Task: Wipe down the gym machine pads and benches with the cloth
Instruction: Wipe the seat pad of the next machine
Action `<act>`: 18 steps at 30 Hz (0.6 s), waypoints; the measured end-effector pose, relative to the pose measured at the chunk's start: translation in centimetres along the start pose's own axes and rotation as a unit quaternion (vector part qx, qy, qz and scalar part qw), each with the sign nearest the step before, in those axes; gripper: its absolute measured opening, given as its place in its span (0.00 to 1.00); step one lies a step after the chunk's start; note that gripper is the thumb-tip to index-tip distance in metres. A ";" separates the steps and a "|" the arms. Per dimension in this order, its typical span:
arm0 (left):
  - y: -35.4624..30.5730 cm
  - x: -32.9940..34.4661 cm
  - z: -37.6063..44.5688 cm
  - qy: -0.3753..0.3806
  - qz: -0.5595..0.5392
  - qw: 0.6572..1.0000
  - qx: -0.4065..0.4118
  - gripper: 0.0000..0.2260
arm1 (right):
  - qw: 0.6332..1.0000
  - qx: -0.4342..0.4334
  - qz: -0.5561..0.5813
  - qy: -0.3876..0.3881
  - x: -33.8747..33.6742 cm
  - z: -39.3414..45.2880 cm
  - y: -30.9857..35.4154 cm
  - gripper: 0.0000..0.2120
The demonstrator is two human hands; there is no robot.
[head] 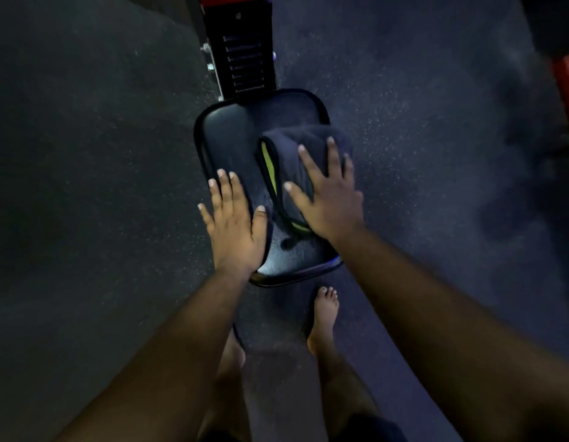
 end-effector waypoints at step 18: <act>5.1 -1.5 -3.2 0.026 -0.359 0.932 -0.050 0.31 | 0.983 -0.089 -0.160 0.011 3.5 9.3 13.7 0.39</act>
Point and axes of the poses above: each hand's wrist, its own z-axis towards the middle knuckle, its own x-axis out of the palm, y = z × x, the point moved 1 cm from there along z, towards the middle knuckle, and after that the axes turned 5 degrees about y, right-handed, at the moved point
